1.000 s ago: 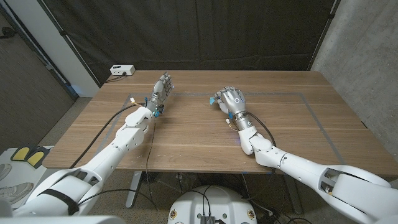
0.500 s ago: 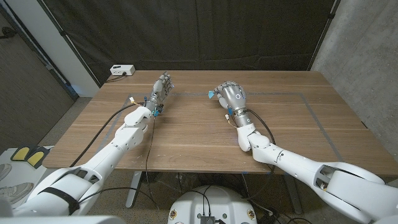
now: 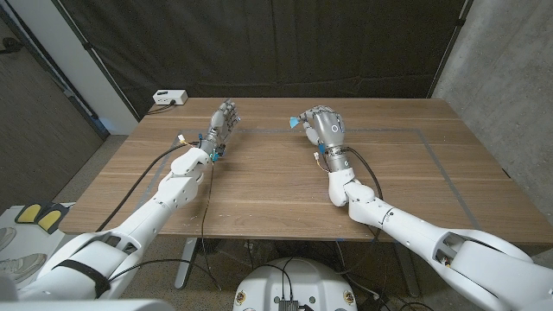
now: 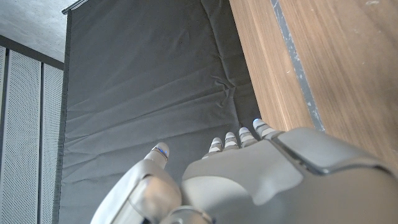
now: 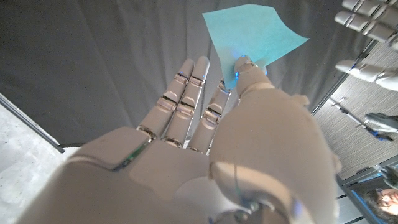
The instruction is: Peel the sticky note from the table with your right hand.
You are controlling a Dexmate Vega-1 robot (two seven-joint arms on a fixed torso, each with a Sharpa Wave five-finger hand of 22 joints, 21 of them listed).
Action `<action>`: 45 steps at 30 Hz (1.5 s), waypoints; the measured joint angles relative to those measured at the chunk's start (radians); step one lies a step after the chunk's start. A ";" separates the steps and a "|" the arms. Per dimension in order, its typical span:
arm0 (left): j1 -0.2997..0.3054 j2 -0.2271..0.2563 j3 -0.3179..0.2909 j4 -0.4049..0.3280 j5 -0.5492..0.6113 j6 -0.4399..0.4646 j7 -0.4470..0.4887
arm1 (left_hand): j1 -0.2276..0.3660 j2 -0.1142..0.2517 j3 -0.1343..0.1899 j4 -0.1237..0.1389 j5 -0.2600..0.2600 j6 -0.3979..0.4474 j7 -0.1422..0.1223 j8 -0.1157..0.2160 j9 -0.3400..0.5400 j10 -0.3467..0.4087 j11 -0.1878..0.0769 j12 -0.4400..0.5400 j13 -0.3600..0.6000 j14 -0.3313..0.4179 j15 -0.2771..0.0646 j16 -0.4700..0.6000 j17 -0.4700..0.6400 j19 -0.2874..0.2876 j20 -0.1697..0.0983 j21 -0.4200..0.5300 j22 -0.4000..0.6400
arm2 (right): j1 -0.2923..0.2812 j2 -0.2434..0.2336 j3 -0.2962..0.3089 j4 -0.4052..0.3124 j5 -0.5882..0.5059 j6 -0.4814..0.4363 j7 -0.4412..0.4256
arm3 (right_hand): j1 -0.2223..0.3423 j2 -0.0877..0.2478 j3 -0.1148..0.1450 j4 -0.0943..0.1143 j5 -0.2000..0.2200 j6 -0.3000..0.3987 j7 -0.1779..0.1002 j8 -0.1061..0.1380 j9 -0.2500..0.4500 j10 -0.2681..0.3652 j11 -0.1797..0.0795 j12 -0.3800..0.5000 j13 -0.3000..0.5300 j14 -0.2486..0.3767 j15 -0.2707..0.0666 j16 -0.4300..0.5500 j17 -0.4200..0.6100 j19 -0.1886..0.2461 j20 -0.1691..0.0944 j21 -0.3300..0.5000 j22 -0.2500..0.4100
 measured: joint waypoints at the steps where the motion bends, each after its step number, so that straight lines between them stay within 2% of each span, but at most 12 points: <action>1: 0.000 0.000 0.000 0.000 0.000 -0.001 -0.001 | 0.000 0.000 0.000 0.000 0.000 0.000 0.000 0.000 0.000 0.000 0.000 0.000 0.000 0.000 0.000 0.000 0.000 0.000 0.000 0.000 0.000 | -0.002 0.000 0.005 -0.005 0.000 0.002 0.000 | 0.000 0.000 0.000 0.000 0.000 0.000 0.000 0.000 0.000 0.000 0.000 0.000 0.000 0.000 0.000 0.000 0.000 0.000 0.000 0.000 0.000; 13: 0.010 0.004 -0.004 -0.008 -0.004 -0.012 -0.007 | 0.000 0.000 -0.004 0.004 0.000 0.000 0.000 0.000 0.000 0.000 0.000 0.000 0.000 0.000 0.000 0.000 0.000 0.005 0.005 0.000 0.000 | -0.014 -0.008 0.042 -0.055 0.025 0.019 -0.002 | 0.004 0.004 -0.004 0.004 0.000 0.000 0.000 0.000 0.000 0.004 -0.004 -0.001 0.005 0.000 0.000 -0.007 0.005 0.000 0.000 0.000 0.000; 33: 0.074 0.042 -0.017 -0.116 -0.005 -0.012 0.026 | 0.000 0.000 -0.008 0.001 0.008 0.000 0.000 0.000 0.000 0.000 0.000 0.000 0.000 0.000 0.000 0.000 0.000 0.005 0.005 -0.006 0.000 | -0.032 -0.056 0.068 -0.164 0.106 0.009 0.009 | 0.001 0.006 -0.018 0.007 0.000 -0.004 -0.004 -0.010 0.003 0.000 -0.007 -0.009 0.013 0.000 0.000 -0.028 0.009 0.000 0.000 0.009 0.000; 42: 0.107 0.066 -0.023 -0.175 -0.002 -0.001 0.049 | 0.000 0.000 -0.008 0.001 0.008 0.004 -0.004 0.000 0.000 0.000 0.000 0.000 0.000 0.000 0.000 0.000 0.000 0.013 0.013 -0.006 0.000 | -0.064 -0.071 0.098 -0.227 0.148 0.003 0.029 | -0.002 0.018 -0.022 0.011 0.000 -0.021 -0.002 -0.021 0.006 -0.011 0.004 -0.020 0.022 0.000 0.000 -0.051 0.002 0.000 0.000 0.014 -0.003; 45: 0.118 0.074 -0.025 -0.193 -0.001 0.000 0.052 | 0.000 0.000 -0.008 0.001 0.008 0.004 -0.004 0.000 0.000 0.000 0.000 0.000 0.000 0.000 0.000 0.000 0.000 0.013 0.013 -0.006 0.000 | -0.080 -0.075 0.110 -0.255 0.162 -0.004 0.040 | -0.011 0.027 -0.024 0.013 0.004 -0.054 -0.009 -0.036 0.006 -0.041 0.007 -0.035 0.023 -0.001 0.001 -0.069 -0.004 -0.001 0.000 0.021 -0.003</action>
